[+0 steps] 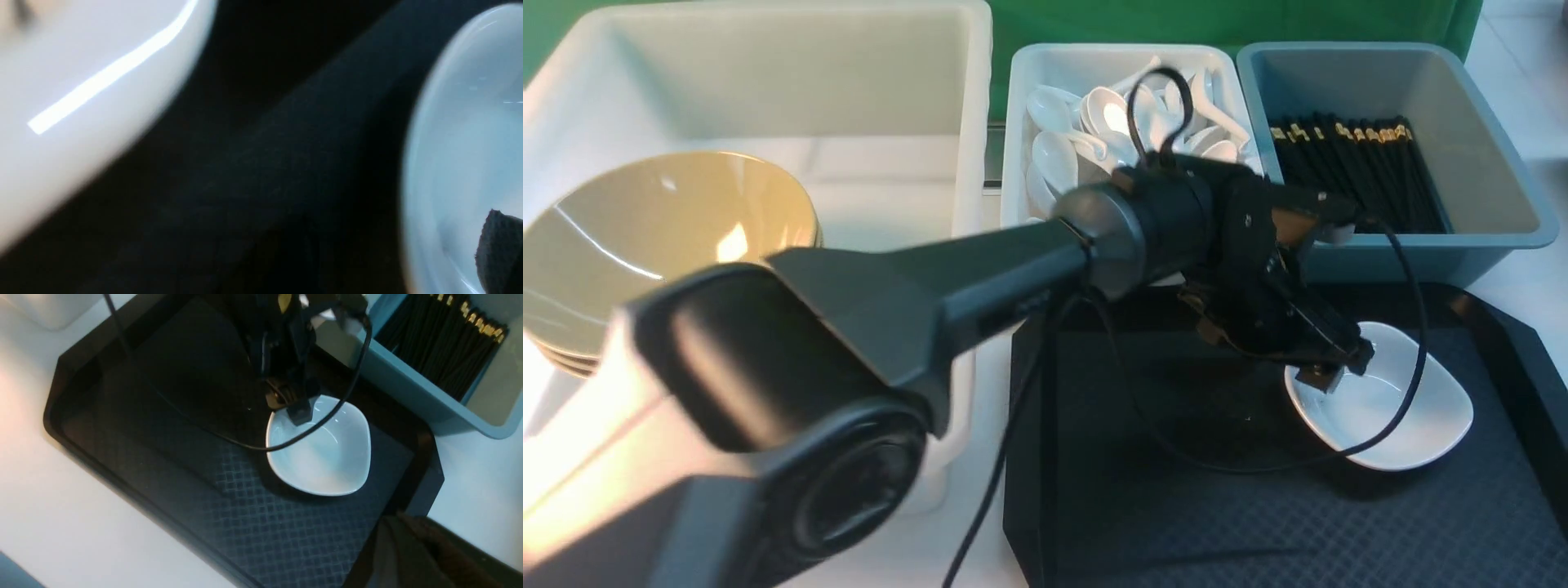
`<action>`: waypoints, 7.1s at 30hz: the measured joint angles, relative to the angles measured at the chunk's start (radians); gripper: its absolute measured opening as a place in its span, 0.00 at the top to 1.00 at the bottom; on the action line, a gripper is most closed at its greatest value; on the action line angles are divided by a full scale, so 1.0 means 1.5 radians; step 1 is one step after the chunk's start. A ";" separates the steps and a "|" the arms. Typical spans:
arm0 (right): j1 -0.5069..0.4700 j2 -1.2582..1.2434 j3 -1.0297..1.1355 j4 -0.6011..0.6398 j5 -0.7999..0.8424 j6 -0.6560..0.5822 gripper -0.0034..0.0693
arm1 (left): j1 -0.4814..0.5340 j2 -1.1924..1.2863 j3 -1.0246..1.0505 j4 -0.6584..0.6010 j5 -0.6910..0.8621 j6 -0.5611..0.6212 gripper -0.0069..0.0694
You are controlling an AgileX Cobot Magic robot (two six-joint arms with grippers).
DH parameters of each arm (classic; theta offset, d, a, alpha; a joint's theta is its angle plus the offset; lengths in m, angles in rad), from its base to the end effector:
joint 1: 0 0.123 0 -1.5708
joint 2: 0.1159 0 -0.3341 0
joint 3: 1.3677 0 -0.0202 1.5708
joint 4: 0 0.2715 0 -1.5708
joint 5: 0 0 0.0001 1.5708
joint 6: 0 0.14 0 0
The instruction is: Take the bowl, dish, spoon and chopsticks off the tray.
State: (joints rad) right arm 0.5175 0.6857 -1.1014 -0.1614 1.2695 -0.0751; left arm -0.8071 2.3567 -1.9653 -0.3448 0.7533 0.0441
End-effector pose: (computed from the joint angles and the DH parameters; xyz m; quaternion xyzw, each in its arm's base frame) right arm 0.0938 0.0287 0.4159 -0.2601 0.8796 0.0073 0.3982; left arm 0.3898 -0.4540 0.1515 0.3103 0.9056 -0.2279 0.1780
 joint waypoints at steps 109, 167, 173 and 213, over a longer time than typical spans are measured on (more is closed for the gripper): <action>0.000 0.042 0.034 0.264 -0.358 -0.283 0.88 | 0.438 -1.306 0.900 0.358 0.097 -0.113 0.89; -0.372 -0.461 0.687 -0.032 -0.583 0.284 0.91 | 0.438 -1.396 1.008 0.357 -0.023 -0.087 0.92; -0.394 -0.465 0.745 -0.034 -0.584 0.285 0.91 | 0.438 -1.396 1.008 0.357 -0.023 -0.087 0.92; -0.392 -0.465 0.747 -0.034 -0.593 0.261 0.89 | 0.501 -1.486 1.159 0.251 -0.265 -0.097 0.92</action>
State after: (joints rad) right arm -0.0698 -0.0120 0.0184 -0.2131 0.3797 0.3163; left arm -0.0559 0.1281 -0.2272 0.0313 0.3555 -0.1015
